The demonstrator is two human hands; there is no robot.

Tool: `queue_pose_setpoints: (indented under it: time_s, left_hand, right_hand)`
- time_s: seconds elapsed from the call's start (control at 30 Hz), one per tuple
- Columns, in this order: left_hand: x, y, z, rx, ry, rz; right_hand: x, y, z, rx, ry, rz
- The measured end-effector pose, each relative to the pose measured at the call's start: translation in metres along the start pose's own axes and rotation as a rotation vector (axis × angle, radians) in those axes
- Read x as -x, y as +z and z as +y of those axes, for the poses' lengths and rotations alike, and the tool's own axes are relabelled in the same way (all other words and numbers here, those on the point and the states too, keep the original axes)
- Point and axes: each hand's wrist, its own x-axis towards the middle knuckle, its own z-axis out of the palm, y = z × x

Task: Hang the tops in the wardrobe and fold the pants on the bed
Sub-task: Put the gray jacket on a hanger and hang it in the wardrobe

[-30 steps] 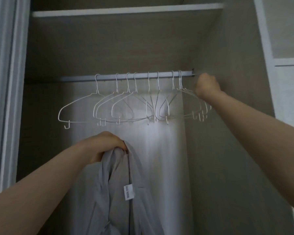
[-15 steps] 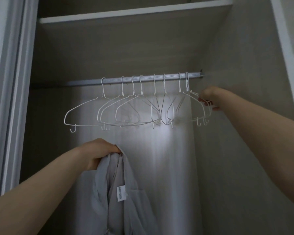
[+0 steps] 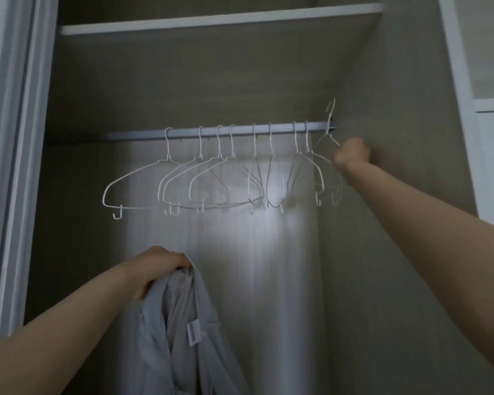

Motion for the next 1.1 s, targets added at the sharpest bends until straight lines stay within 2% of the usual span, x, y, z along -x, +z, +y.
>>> queue_pose_setpoints:
  time_s: [0.23,0.5,0.67,0.83,0.9,0.97,1.1]
  left_hand:
    - [0.001,0.001,-0.021,0.074,-0.050,0.072]
    - [0.021,-0.002,-0.047,0.153,-0.184,-0.002]
    - [0.038,0.005,-0.066,0.166,-0.299,-0.067]
    - [0.046,0.008,-0.100,0.159,-0.386,-0.097]
    - [0.049,0.006,-0.114,0.119,-0.405,-0.106]
    - [0.050,-0.001,-0.133,0.064,-0.432,-0.131]
    - [0.052,-0.016,-0.174,-0.080,-0.465,-0.128]
  right_hand:
    - [0.063,-0.004,0.037,-0.020,0.091,-0.001]
    - [0.146,0.012,0.111,-0.139,0.262,-0.127]
    - [0.202,0.014,0.137,-0.382,0.436,-0.467]
    - [0.265,-0.024,0.136,-0.588,0.745,-0.937]
    - [0.283,-0.039,0.131,-0.656,0.817,-1.051]
    - [0.300,-0.052,0.124,-0.713,0.811,-1.164]
    - [0.311,-0.077,0.111,-0.819,0.668,-1.337]
